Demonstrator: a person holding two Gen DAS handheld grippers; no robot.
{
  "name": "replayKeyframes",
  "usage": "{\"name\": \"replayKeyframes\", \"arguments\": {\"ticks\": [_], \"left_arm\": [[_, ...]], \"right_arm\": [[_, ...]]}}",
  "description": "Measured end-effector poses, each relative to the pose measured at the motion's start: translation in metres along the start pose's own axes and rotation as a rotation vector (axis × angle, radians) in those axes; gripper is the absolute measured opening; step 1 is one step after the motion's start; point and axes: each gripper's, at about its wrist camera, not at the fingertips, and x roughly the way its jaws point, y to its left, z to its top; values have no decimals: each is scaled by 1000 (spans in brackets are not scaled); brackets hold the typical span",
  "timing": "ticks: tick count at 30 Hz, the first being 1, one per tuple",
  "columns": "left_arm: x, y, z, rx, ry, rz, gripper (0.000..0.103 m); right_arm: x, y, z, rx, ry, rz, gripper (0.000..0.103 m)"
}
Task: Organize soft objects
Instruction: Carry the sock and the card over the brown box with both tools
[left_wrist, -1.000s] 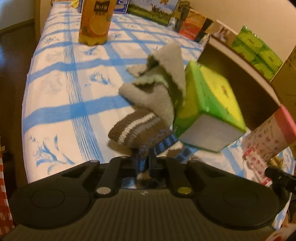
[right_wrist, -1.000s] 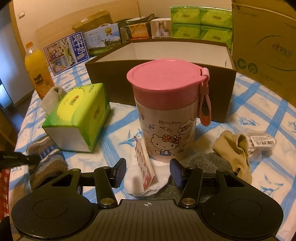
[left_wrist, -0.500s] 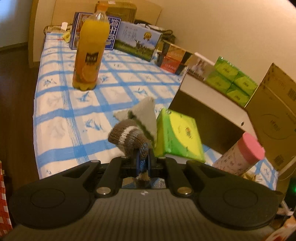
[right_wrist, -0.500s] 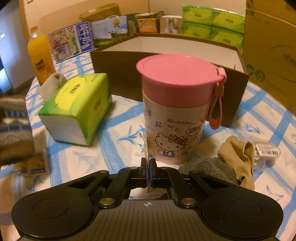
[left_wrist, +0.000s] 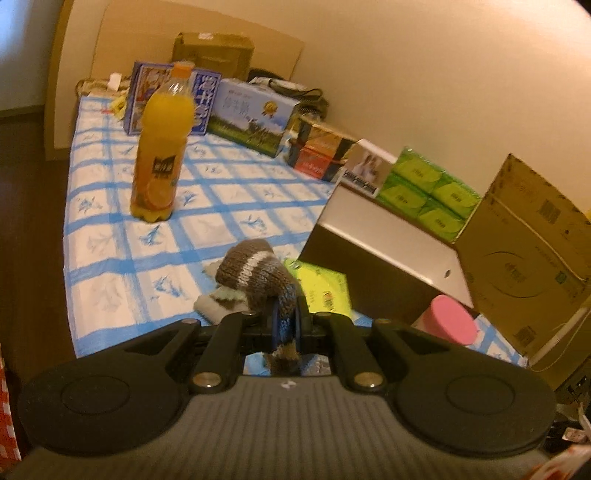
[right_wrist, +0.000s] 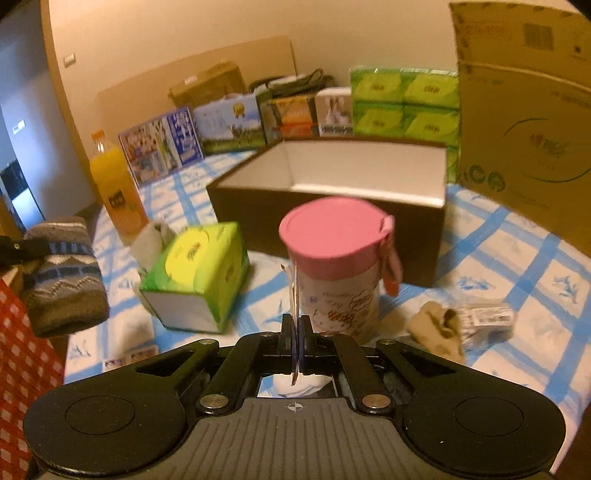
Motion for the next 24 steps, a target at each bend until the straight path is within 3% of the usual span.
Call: {"name": "replayKeyframes", "arguments": {"ticks": [11, 24], "left_arm": [[-5, -43, 21, 77, -39, -84, 7], [62, -111, 76, 203, -70, -171, 7]], "right_arm": [[-44, -27, 34, 57, -107, -14, 1], [-3, -74, 107, 52, -179, -56, 1]]}}
